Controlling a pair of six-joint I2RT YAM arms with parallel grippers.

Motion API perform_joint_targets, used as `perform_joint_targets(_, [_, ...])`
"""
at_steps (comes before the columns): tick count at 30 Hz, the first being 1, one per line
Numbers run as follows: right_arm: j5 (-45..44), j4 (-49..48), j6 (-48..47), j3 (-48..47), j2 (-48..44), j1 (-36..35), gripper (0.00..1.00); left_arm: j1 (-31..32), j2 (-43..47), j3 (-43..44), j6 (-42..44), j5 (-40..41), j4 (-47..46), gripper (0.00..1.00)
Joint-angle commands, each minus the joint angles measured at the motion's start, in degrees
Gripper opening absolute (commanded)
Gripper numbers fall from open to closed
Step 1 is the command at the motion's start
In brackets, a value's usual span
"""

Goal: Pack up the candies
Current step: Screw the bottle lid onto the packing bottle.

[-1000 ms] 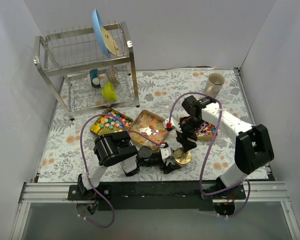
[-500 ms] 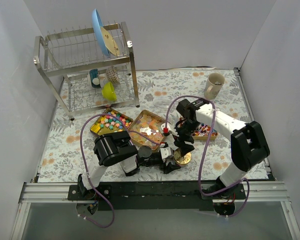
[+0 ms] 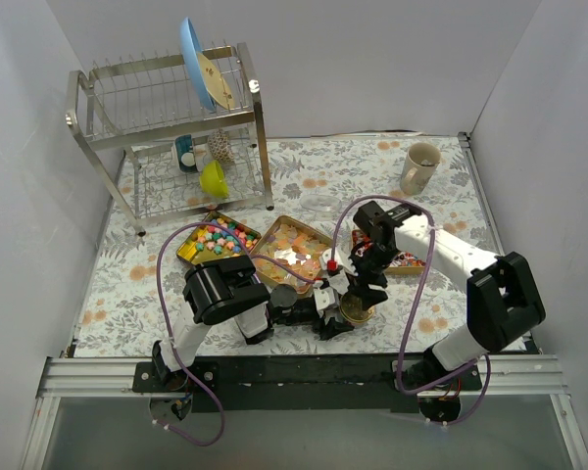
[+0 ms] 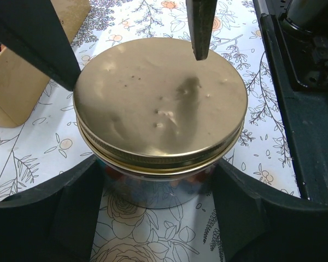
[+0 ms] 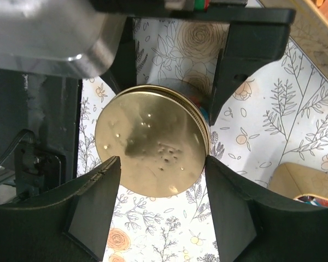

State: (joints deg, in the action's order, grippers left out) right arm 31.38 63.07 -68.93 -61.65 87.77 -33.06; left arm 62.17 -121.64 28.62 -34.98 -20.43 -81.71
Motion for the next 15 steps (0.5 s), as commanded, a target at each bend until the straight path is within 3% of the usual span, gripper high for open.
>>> perform_joint_targets(1, [-2.0,6.7,2.6,3.6,-2.8,-0.1,0.7,-1.9,-6.6,-3.6,-4.0,3.9,-6.8,0.0])
perform_joint_targets(15, [-1.4,11.4,3.2,6.7,-8.3,-0.1,0.71,-1.9,-6.9,-3.2,-3.7,3.2,-6.4,0.0])
